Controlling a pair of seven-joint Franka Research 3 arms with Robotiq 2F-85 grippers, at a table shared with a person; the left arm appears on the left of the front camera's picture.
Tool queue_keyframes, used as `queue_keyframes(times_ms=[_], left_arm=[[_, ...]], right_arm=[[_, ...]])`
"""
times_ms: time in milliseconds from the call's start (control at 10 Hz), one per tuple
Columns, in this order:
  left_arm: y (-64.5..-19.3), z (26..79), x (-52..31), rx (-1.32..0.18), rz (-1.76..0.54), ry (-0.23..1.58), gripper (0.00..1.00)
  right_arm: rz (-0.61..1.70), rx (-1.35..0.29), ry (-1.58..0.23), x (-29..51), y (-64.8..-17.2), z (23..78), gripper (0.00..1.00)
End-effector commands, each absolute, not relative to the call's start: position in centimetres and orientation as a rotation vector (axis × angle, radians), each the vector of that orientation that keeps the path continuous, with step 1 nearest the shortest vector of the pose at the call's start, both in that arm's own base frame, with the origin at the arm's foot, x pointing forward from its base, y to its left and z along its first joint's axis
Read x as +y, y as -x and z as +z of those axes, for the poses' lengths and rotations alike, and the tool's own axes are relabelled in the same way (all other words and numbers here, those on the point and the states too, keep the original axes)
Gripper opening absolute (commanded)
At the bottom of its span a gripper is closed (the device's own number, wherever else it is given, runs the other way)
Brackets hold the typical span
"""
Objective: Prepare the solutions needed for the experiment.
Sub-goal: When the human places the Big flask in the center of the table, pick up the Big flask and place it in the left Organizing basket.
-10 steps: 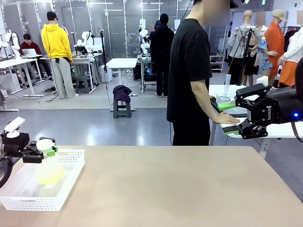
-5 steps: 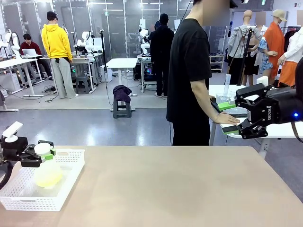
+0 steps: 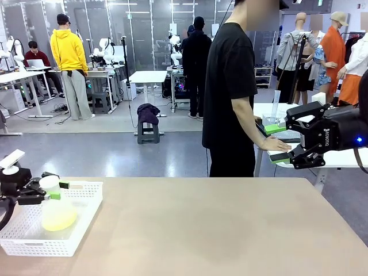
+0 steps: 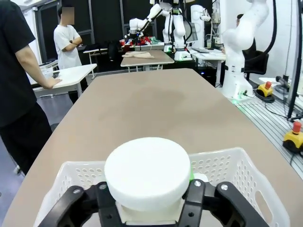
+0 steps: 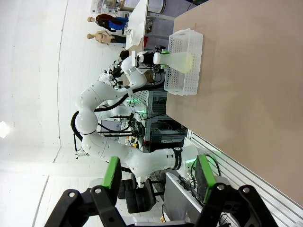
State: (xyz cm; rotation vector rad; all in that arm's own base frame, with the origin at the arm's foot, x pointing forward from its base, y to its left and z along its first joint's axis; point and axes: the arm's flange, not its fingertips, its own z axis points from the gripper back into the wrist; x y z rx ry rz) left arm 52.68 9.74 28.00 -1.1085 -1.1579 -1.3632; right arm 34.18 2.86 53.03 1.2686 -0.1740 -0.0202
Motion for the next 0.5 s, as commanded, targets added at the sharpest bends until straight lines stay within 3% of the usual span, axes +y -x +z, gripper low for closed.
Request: queue_keyframes(times_ms=[0,100,200,400], left_arm=[[-52.9,28.4,10.9,-1.134,-1.381,1.125,0.83],[-53.0,28.6,11.2,-1.124,-1.376,1.121,0.84],[-53.1,28.7,12.0,-1.109,-1.372,1.115,1.00],[-53.1,29.2,12.6,-1.088,-1.343,1.091,1.00]], right_arm=[[-0.013,-0.185,-1.286,2.9,-34.2,53.2,0.79],[-0.013,-0.185,-1.286,2.9,-34.2,53.2,0.79],[-0.013,-0.185,-1.286,2.9,-34.2,53.2,0.79],[-0.013,-0.185,-1.286,2.9,-34.2,53.2,0.79]])
